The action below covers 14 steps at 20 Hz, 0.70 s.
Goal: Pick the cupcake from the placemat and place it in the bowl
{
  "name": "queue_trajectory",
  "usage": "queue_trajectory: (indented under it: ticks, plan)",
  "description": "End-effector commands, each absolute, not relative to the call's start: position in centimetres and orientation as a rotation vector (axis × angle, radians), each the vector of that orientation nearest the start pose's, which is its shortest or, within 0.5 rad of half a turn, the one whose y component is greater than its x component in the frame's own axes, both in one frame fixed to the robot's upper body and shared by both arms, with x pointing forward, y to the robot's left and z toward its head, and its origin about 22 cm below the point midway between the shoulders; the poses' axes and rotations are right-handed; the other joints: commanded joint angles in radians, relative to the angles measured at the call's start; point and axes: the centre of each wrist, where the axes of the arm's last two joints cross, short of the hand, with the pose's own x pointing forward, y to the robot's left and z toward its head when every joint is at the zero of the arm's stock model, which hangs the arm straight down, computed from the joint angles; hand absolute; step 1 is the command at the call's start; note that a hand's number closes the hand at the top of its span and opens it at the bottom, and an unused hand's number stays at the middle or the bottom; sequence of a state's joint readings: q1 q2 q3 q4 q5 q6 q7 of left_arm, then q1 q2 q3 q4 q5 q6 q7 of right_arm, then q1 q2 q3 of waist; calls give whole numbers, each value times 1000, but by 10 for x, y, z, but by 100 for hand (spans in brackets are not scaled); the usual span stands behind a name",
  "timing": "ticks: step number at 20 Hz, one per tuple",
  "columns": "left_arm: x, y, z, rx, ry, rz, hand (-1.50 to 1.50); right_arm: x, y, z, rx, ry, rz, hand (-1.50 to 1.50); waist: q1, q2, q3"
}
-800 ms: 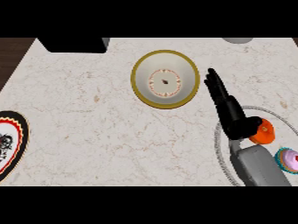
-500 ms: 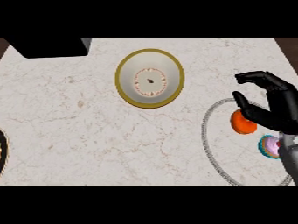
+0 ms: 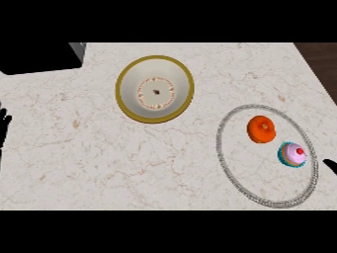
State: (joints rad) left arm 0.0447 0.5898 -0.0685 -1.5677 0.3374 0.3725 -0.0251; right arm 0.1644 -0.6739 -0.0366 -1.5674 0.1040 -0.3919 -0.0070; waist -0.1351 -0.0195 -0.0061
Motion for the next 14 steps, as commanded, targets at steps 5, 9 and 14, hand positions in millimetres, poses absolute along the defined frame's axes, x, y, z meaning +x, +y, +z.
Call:
queue_trajectory:
  ticks: [5,9,14]
  plan:
    - [259,322,62,374,-1545,-12,0,105,-377,86,-1098,-1328,247,-150,65,12,3]
    - [252,328,46,336,-1566,-50,0,103,-370,135,-1133,-1299,265,-150,110,18,3]
    - [266,293,52,341,-1576,-76,0,132,-373,180,-1143,-1223,300,-150,134,22,5]
